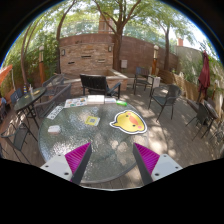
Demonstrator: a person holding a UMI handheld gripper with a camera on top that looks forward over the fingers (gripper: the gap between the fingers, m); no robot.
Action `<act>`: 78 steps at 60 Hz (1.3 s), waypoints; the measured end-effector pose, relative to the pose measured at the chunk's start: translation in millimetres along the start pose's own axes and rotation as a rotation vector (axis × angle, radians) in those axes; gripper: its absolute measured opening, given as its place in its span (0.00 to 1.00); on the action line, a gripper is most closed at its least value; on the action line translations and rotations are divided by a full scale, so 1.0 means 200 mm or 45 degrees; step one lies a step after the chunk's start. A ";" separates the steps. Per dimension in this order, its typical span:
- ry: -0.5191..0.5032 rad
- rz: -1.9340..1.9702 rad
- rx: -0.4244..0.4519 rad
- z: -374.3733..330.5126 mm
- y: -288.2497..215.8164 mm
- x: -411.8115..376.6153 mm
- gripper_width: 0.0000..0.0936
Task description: Arrange mouse
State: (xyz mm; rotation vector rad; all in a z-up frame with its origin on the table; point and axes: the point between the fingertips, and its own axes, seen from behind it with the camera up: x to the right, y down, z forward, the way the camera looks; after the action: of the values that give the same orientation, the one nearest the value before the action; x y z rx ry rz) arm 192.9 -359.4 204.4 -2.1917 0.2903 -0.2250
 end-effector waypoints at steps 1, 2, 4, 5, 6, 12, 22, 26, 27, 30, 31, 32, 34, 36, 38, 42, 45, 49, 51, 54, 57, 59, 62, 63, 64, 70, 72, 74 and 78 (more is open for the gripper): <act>0.001 0.001 -0.004 0.00 0.01 -0.01 0.91; 0.002 0.002 -0.007 0.00 0.01 -0.01 0.91; 0.006 0.000 -0.016 0.00 0.02 0.00 0.91; 0.009 -0.002 -0.020 0.01 0.03 0.00 0.91; 0.010 -0.003 -0.023 0.01 0.04 0.00 0.91; 0.018 -0.015 -0.059 0.06 0.13 -0.01 0.91; -0.007 -0.059 -0.135 0.13 0.32 -0.11 0.91; -0.039 -0.083 -0.184 0.16 0.37 -0.22 0.91; -0.057 -0.087 -0.185 0.18 0.45 -0.25 0.91; -0.101 -0.107 -0.216 0.22 0.51 -0.36 0.91; -0.117 -0.115 -0.222 0.24 0.53 -0.40 0.91; -0.129 -0.125 -0.237 0.25 0.49 -0.45 0.91; -0.157 -0.147 -0.241 0.29 0.51 -0.53 0.91; -0.186 -0.169 -0.226 0.35 0.56 -0.63 0.91; -0.213 -0.194 -0.217 0.40 0.55 -0.72 0.91; -0.266 -0.240 -0.215 0.56 0.50 -0.93 0.92; -0.302 -0.264 -0.193 0.64 0.50 -1.07 0.93; -0.332 -0.292 -0.173 0.79 0.45 -1.23 0.92; -0.345 -0.306 -0.166 0.86 0.43 -1.31 0.92; -0.363 -0.320 -0.158 0.99 0.38 -1.42 0.92; -0.374 -0.330 -0.152 1.06 0.36 -1.51 0.92; -0.378 -0.337 -0.147 1.12 0.33 -1.56 0.92; -0.381 -0.347 -0.144 1.19 0.30 -1.63 0.92; -0.381 -0.351 -0.143 1.21 0.29 -1.65 0.92; -0.380 -0.355 -0.142 1.23 0.29 -1.66 0.91; -0.378 -0.374 -0.140 1.33 0.24 -1.75 0.91; -0.382 -0.377 -0.141 1.36 0.22 -1.77 0.91; -0.392 -0.371 -0.137 1.39 0.20 -1.79 0.90; -0.398 -0.370 -0.132 1.43 0.16 -1.83 0.90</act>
State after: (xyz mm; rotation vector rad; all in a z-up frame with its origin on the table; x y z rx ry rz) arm -85.4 -53.9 -10.6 -2.3262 -0.1964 -0.0244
